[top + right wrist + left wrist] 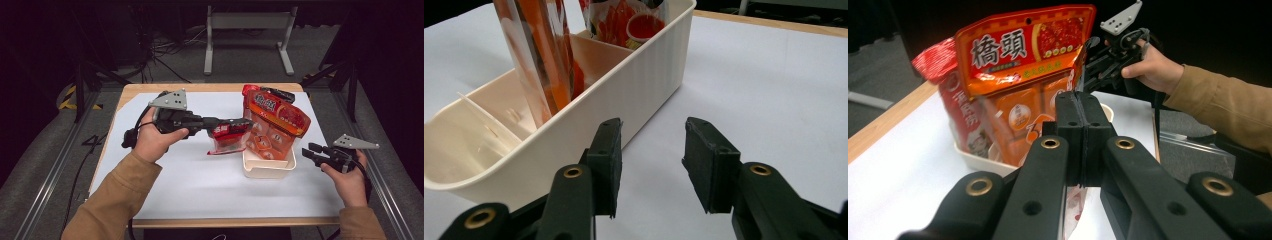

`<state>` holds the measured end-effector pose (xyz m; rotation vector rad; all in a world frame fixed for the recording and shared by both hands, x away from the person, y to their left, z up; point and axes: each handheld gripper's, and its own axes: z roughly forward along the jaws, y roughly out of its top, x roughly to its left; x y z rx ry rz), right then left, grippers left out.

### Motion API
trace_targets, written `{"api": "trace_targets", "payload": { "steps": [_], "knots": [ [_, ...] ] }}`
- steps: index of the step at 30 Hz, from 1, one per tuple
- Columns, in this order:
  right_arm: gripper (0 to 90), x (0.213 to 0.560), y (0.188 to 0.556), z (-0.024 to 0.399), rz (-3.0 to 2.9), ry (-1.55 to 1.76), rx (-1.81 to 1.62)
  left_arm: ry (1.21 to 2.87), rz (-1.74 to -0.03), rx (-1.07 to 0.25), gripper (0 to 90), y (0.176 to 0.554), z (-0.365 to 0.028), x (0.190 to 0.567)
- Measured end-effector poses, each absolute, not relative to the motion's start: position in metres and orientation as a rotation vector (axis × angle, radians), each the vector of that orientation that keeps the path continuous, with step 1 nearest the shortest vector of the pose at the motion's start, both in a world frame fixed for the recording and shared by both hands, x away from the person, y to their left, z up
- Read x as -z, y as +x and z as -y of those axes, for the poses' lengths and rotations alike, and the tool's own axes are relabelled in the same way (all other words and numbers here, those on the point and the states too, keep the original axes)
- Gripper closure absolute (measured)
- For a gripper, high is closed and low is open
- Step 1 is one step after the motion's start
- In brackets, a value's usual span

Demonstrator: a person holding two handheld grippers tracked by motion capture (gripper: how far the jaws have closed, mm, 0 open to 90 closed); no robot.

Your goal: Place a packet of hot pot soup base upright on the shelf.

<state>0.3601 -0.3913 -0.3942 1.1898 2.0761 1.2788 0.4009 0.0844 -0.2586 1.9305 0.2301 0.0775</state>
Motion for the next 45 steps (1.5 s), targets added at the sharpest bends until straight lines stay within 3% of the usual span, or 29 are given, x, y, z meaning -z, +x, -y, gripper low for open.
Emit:
{"api": "trace_targets", "payload": {
  "steps": [45],
  "knots": [
    [56.5, 0.401, 0.365, 0.393, -2.136, 1.204, -1.280, 1.918, -0.105, -0.078, 90.0, 0.402, 0.011, 0.269]
  ]
}}
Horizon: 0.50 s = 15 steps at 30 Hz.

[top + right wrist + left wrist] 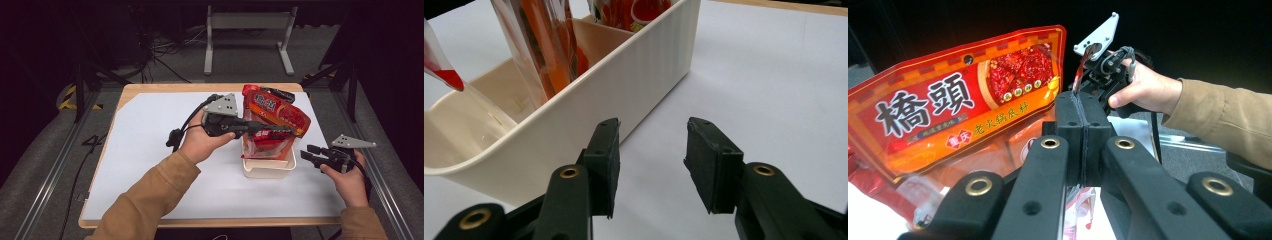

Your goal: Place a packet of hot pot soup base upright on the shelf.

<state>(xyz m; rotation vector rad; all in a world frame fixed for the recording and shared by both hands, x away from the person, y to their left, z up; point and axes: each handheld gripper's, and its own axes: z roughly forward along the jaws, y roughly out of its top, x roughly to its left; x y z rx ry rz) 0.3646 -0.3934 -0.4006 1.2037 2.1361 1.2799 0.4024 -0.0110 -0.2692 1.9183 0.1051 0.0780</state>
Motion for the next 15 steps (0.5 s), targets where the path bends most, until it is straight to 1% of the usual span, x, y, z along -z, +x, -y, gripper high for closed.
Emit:
{"api": "trace_targets", "payload": {
  "steps": [15],
  "knots": [
    [55.1, 0.402, 0.365, 0.393, -2.143, 1.210, -1.285, 1.904, -0.075, -0.045, 89.9, 0.403, 0.031, 0.281]
  ]
}}
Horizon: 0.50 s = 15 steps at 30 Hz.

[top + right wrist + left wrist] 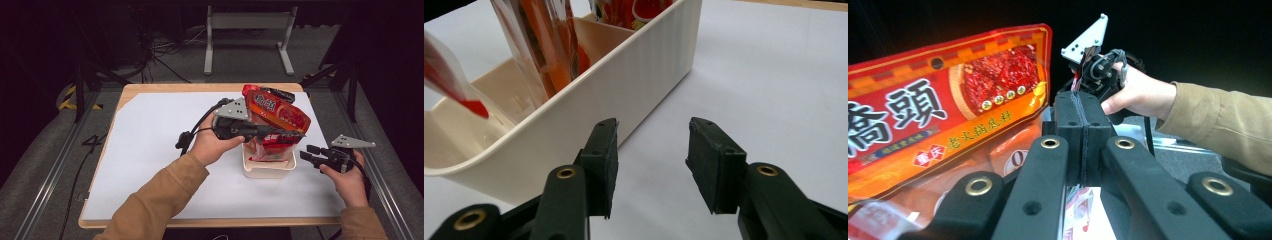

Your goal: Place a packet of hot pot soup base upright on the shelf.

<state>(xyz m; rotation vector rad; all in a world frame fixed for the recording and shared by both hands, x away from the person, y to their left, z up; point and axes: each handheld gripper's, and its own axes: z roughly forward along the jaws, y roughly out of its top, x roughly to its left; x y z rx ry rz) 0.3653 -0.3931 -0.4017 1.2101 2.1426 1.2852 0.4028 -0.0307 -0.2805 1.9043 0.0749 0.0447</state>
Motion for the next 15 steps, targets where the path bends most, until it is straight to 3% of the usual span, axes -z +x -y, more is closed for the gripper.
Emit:
{"api": "trace_targets", "payload": {
  "steps": [15],
  "knots": [
    [54.8, 0.403, 0.366, 0.396, -2.142, 1.223, -1.290, 1.939, -0.061, -0.019, 89.9, 0.404, 0.044, 0.305]
  ]
}}
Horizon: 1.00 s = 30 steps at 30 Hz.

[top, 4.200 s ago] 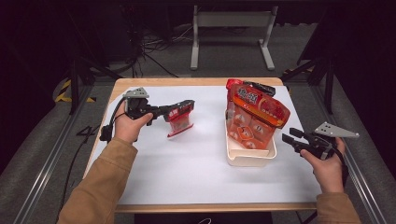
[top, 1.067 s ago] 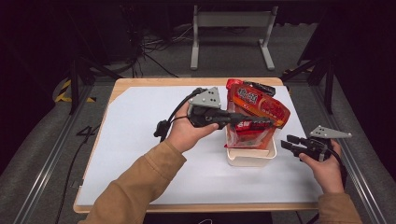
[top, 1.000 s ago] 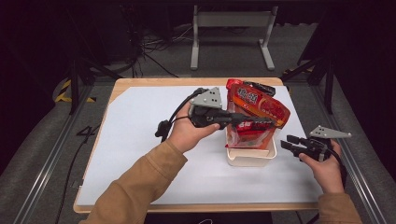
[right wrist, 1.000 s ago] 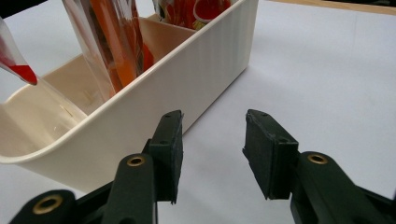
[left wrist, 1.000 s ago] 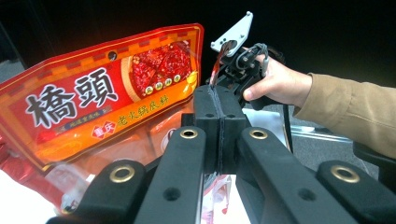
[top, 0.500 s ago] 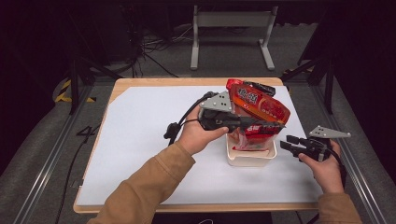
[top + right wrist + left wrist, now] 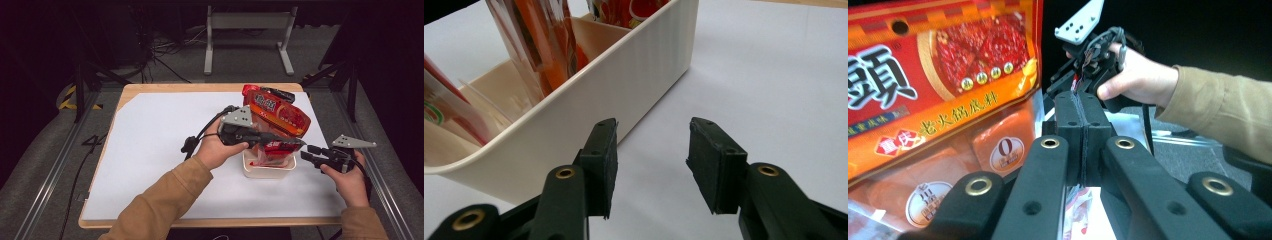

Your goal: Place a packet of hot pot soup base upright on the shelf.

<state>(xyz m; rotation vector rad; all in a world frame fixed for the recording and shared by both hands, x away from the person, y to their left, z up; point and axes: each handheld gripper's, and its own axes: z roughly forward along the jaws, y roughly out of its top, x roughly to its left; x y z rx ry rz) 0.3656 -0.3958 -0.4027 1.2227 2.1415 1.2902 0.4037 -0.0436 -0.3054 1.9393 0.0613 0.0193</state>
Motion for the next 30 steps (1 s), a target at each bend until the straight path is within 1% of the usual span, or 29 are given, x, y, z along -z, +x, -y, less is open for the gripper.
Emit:
{"api": "trace_targets", "payload": {
  "steps": [12, 30],
  "knots": [
    [54.2, 0.404, 0.366, 0.396, -2.146, 1.229, -1.285, 1.965, -0.066, -0.020, 89.8, 0.405, 0.045, 0.320],
    [52.9, 0.404, 0.366, 0.396, -2.148, 1.229, -1.288, 1.988, -0.116, 0.005, 89.1, 0.411, 0.035, 0.335]
  ]
}}
